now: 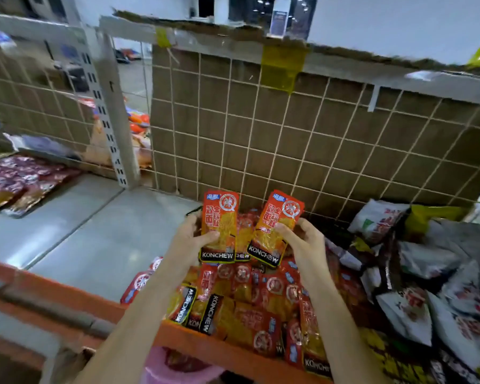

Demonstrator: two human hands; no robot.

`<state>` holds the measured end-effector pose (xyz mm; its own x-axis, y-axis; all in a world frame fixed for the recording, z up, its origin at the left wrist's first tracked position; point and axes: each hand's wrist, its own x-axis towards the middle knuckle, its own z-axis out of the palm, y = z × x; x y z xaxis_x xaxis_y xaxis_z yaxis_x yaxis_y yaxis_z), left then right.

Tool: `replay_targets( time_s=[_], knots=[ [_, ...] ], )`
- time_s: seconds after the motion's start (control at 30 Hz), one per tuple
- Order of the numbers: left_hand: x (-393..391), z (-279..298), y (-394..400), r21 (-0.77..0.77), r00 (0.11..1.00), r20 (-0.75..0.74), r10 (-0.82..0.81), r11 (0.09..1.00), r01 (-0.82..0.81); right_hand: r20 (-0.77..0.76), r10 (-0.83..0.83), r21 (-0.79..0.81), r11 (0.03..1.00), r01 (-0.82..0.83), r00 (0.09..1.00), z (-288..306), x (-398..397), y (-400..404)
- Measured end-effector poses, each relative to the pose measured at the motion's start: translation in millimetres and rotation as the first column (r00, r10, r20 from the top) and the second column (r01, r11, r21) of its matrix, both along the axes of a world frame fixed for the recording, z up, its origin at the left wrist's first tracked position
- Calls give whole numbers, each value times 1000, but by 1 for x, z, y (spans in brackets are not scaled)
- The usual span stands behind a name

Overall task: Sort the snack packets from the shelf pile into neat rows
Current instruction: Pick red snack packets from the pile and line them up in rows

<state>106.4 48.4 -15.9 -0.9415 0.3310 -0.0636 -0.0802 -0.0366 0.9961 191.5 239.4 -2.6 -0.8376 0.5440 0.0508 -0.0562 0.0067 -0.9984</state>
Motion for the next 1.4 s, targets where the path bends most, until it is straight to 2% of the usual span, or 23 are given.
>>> replay_targets(
  time_s=[0.13, 0.3, 0.47, 0.6, 0.77, 1.03, 1.2, 1.33, 1.4],
  knots=[
    [24, -6, -50, 24, 981, 43, 192, 981, -193, 48, 184, -66, 981, -180, 982, -10, -17, -40],
    [59, -9, -121, 10, 872, 83, 482, 875, -485, 70, 445, -104, 893, -437, 893, -22, -34, -113],
    [91, -15, -194, 17, 744, 151, 650, 751, -660, 81, 617, -152, 784, -602, 783, -30, -41, -192],
    [107, -23, -253, 35, 676, 209, 706, 686, -727, 90, 703, -190, 708, -681, 706, -37, -43, -256],
    [112, -32, -330, -26, 654, 214, 726, 673, -739, 75, 697, -253, 705, -662, 714, -40, -48, -334],
    [102, -39, -437, -145, 727, 224, 650, 759, -634, 113, 590, -292, 789, -541, 800, -41, -66, -429],
    [63, -44, -479, -130, 760, 238, 604, 796, -592, 147, 536, -285, 828, -484, 831, -41, -82, -457],
    [14, -37, -491, -137, 827, 165, 537, 843, -520, 148, 459, -256, 873, -415, 876, -38, -117, -461],
    [-15, -33, -493, -154, 865, 120, 487, 870, -468, 133, 417, -292, 884, -366, 899, -38, -141, -460]
  ],
)
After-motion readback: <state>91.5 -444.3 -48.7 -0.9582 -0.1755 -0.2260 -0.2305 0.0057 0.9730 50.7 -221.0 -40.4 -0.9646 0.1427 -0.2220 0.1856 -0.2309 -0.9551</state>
